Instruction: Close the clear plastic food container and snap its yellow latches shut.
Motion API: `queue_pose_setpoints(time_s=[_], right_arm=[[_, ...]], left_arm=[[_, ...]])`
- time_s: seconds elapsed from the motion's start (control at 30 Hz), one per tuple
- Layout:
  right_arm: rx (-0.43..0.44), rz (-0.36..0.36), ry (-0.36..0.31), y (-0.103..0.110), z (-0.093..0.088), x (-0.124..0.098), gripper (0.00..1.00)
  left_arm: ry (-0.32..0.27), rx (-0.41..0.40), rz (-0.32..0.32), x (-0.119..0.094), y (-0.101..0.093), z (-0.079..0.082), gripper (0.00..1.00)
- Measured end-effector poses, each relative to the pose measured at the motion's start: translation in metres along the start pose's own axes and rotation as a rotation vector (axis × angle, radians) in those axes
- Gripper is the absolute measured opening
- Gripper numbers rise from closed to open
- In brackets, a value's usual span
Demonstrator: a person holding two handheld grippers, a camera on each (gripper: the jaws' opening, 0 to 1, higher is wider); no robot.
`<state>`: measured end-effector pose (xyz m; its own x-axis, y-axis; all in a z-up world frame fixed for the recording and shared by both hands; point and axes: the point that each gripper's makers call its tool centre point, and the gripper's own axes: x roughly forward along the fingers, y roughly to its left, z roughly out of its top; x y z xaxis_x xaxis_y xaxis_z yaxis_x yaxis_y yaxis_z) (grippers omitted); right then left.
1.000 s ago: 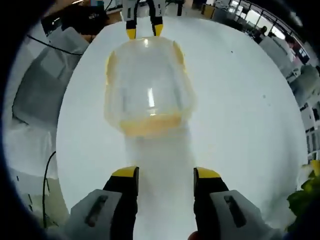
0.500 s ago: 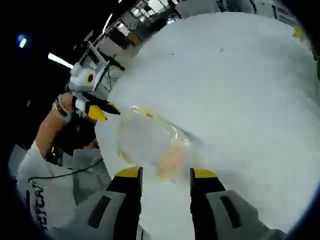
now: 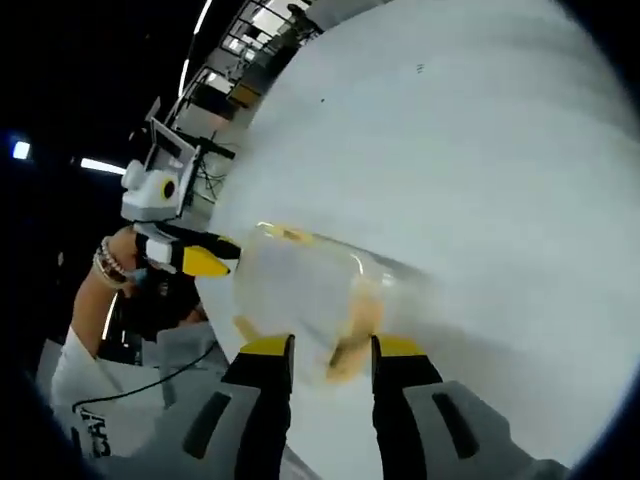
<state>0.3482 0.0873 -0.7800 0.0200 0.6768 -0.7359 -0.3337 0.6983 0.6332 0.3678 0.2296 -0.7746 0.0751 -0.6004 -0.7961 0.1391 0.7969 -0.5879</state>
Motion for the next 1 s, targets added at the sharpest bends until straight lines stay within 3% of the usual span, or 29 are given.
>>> queue_pose_setpoints(time_s=[0.07, 0.13, 0.27, 0.4, 0.73, 0.87, 0.97, 1.0], right_arm=[[-0.066, -0.044, 0.041, -0.006, -0.005, 0.003, 0.26], [-0.025, -0.015, 0.027, -0.002, -0.002, 0.005, 0.27], [-0.034, -0.007, 0.029, -0.002, -0.001, 0.005, 0.26], [-0.049, -0.002, 0.029, -0.002, -0.001, 0.006, 0.25], [-0.052, -0.027, 0.042, -0.001, -0.001, 0.006, 0.23], [-0.037, -0.005, 0.028, -0.003, -0.002, 0.007, 0.23], [-0.05, 0.023, 0.026, 0.002, -0.001, 0.008, 0.21], [-0.029, -0.005, 0.044, 0.002, -0.009, 0.012, 0.21]], left_arm=[[0.01, 0.036, 0.032, 0.0, 0.006, -0.001, 0.28], [0.024, 0.061, 0.056, 0.001, 0.011, -0.003, 0.22], [0.037, 0.056, 0.072, 0.003, 0.014, -0.005, 0.2], [0.078, 0.108, 0.096, 0.002, 0.014, -0.009, 0.18], [0.087, 0.104, 0.11, 0.002, 0.016, -0.006, 0.15], [0.08, 0.104, 0.11, 0.001, 0.016, -0.007, 0.14], [0.074, 0.062, 0.102, 0.001, 0.016, -0.008, 0.13], [0.074, 0.068, 0.105, 0.002, 0.017, -0.008, 0.13]])
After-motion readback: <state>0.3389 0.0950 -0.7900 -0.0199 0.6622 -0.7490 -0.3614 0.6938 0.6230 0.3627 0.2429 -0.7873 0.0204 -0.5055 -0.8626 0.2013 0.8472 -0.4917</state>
